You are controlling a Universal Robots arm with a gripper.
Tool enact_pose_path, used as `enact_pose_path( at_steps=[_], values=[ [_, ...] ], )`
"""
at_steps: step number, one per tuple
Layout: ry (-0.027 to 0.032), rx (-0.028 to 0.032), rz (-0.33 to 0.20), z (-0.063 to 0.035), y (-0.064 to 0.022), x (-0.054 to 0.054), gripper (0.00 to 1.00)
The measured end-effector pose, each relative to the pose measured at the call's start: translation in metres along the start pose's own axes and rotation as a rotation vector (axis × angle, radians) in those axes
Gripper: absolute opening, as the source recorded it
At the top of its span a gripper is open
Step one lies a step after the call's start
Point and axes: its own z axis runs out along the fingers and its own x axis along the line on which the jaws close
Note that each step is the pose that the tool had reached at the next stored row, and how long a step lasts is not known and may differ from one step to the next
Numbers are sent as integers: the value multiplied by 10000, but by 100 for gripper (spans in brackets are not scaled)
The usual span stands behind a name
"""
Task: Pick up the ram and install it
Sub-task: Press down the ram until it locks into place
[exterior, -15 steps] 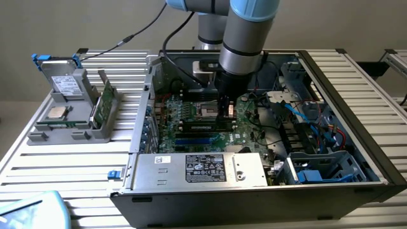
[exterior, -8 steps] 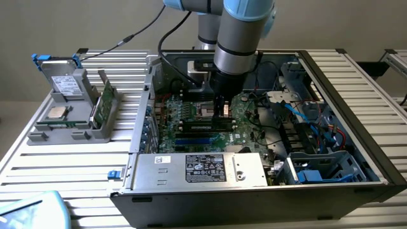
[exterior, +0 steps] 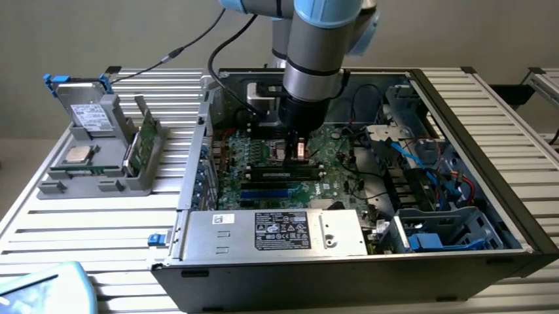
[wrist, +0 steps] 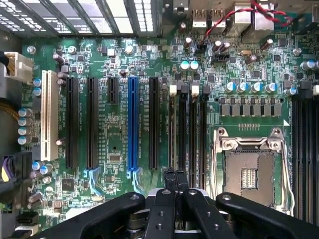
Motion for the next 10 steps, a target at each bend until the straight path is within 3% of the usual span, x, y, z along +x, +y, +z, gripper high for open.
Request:
enact_pose_path(
  at_steps=[4, 10],
  values=[
    [1, 0, 1, 6, 69, -8, 11],
    [22, -4, 3, 29, 94, -8, 11]
  ],
)
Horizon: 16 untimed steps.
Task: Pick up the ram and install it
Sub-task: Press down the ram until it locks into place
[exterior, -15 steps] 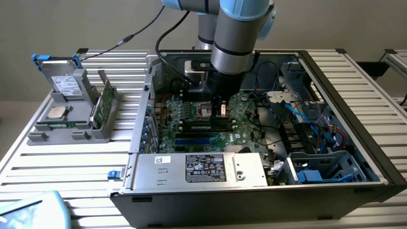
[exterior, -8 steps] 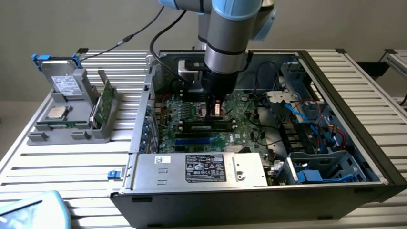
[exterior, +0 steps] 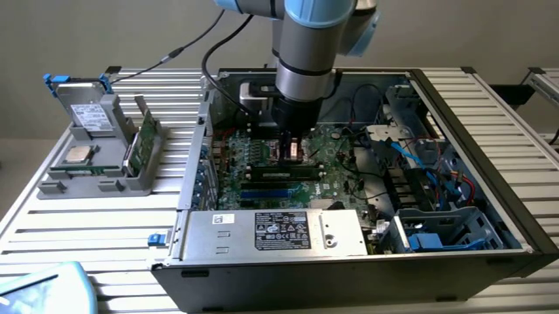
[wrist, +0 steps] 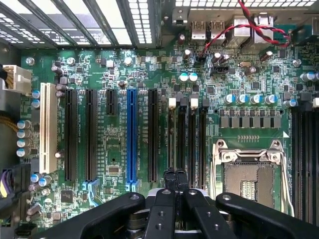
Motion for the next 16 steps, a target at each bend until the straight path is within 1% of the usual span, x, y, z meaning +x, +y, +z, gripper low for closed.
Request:
enact_pose_path(
  at_steps=[4, 10, 12, 13, 16],
  values=[
    [-4, 3, 0, 20, 3, -1, 11],
    [-9, 5, -1, 18, 5, -1, 11],
    [-23, 11, -2, -11, 7, -3, 11],
    [-8, 4, 0, -39, 10, -1, 11],
    [-5, 3, 0, -91, 15, 1, 11]
  ],
)
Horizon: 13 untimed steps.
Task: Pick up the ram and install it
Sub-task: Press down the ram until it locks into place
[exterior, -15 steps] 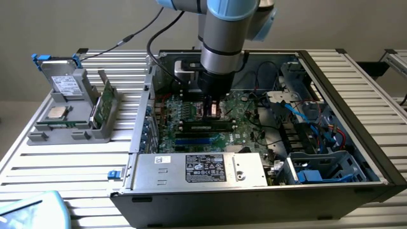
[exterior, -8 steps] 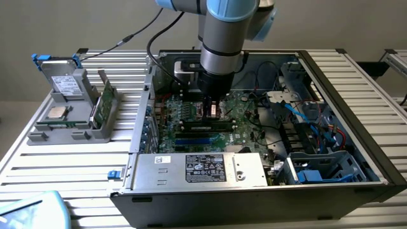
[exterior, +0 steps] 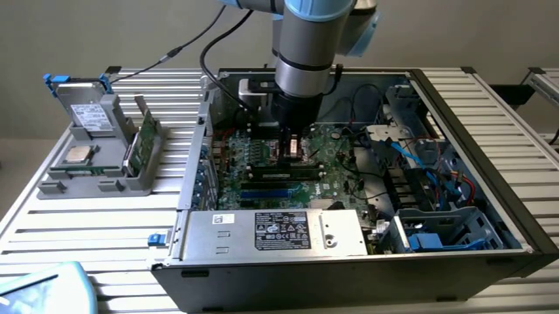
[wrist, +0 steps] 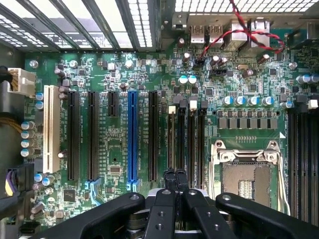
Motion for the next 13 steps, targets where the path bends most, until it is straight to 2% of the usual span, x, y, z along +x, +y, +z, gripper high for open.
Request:
enact_pose_path(
  at_steps=[4, 10, 13],
  values=[
    [-19, 0, -3, -11, -11, 18, 11],
    [-105, 0, -11, -17, -79, 66, 11],
    [-109, 0, -10, -18, -87, 66, 11]
  ],
)
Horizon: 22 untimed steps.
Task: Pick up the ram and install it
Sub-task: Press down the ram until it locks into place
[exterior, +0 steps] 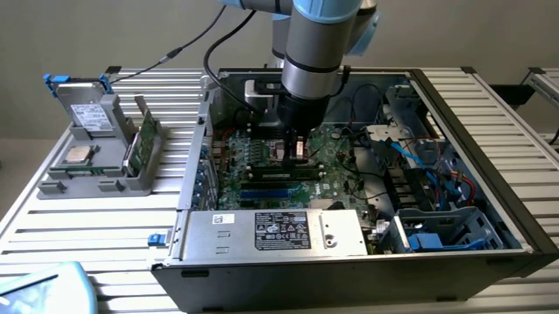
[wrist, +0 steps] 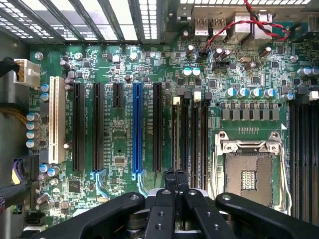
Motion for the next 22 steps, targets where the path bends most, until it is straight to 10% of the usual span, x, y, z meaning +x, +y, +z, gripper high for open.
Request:
enact_pose_path(
  at_steps=[13, 22],
  values=[
    [-1, 1, 14, 0, 0, 0, 11],
    [-108, 36, 1110, -19, 2, 1, 11]
  ],
)
